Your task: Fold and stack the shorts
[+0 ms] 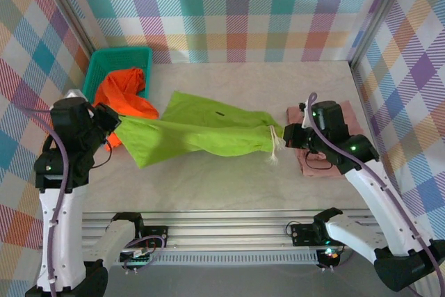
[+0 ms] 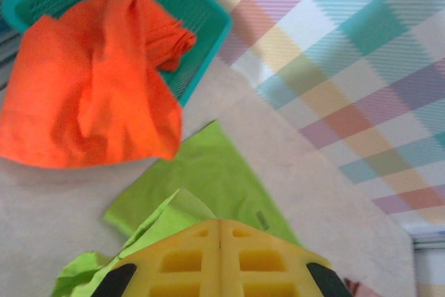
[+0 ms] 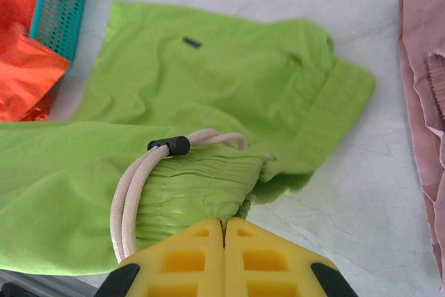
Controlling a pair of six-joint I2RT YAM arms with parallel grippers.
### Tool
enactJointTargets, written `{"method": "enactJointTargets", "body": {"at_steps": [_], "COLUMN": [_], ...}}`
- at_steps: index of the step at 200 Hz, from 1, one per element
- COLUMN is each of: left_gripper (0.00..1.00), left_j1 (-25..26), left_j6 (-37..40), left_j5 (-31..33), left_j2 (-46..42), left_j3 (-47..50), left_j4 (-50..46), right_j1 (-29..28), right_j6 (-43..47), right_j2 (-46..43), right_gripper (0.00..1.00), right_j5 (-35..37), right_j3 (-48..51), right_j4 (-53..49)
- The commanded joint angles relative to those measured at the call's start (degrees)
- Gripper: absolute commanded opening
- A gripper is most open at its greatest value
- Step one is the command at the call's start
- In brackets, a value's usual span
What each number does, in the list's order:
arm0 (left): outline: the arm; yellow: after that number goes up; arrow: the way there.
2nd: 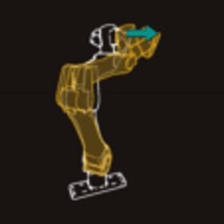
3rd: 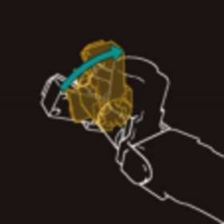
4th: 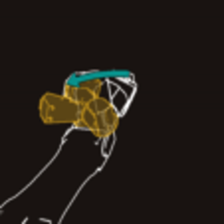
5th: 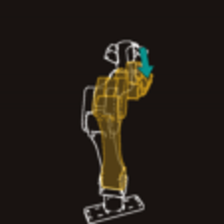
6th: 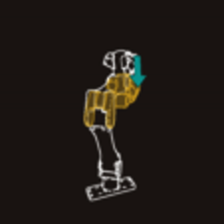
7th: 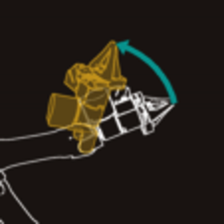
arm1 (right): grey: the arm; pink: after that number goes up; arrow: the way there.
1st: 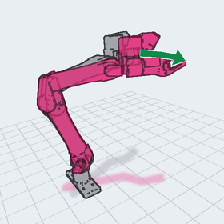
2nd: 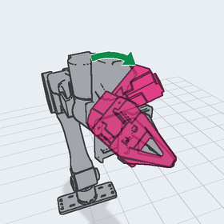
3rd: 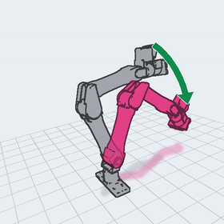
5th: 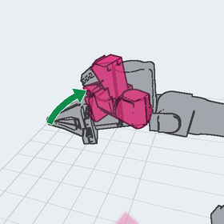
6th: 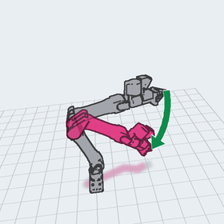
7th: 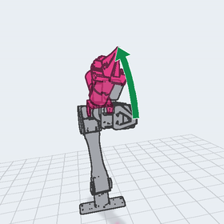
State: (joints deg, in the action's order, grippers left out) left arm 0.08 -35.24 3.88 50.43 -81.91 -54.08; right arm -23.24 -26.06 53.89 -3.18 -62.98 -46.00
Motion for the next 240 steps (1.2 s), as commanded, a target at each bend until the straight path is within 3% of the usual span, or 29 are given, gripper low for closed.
{"method": "enactJointTargets", "body": {"at_steps": [1, 66, 141, 146, 169, 184, 191, 205, 214, 240], "left_gripper": [0.0, 0.0, 0.0, 0.01, 0.17, 0.35, 0.46, 0.83, 0.99, 1.0], "left_j1": [-0.47, -0.27, 4.9, 5.16, 5.46, 5.47, 5.5, 6.02, 6.58, 8.86], "left_j6": [1.43, -0.79, -1.46, -1.49, -1.76, -1.18, -0.78, -0.56, -0.18, -0.73], "left_j5": [-0.75, -5.07, -3.17, -3.0, -3.89, -5.15, -5.98, -6.77, -7.17, -9.33], "left_j2": [2.0, 14.8, 36.35, 37.95, 45.14, 48.08, 48.11, 45.63, 43.04, 36.51], "left_j3": [-3.2, 1.95, 0.04, -0.49, -4.3, -8.64, -10.31, -11.23, -10.43, -5.07], "left_j4": [-0.41, 10.11, 18.8, 19.18, 20.61, 19.71, 19.23, 19.72, 20.49, 21.25], "right_j1": [0.25, 0.78, 8.7, 9.26, 11.3, 12.09, 12.19, 12.2, 12.22, 11.0], "right_j6": [0.19, -1.39, -1.95, -1.88, -0.47, 0.95, 1.8, 2.2, 1.87, -2.82], "right_j2": [-0.64, 9.39, 22.35, 23.43, 28.76, 31.23, 31.24, 29.07, 26.54, 19.33], "right_gripper": [0.0, 0.0, 0.0, 0.04, 0.22, 0.49, 0.58, 0.71, 0.76, 0.82], "right_j5": [-0.01, 6.49, 2.74, 2.22, 0.09, -0.63, -1.01, -1.51, -2.74, -13.54], "right_j3": [-2.04, -2.37, -1.39, -1.64, -5.57, -10.52, -12.32, -13.48, -12.67, -5.7], "right_j4": [-1.3, 0.15, 6.28, 6.72, 6.67, 2.78, 1.25, -0.18, 0.0, 6.73]}}
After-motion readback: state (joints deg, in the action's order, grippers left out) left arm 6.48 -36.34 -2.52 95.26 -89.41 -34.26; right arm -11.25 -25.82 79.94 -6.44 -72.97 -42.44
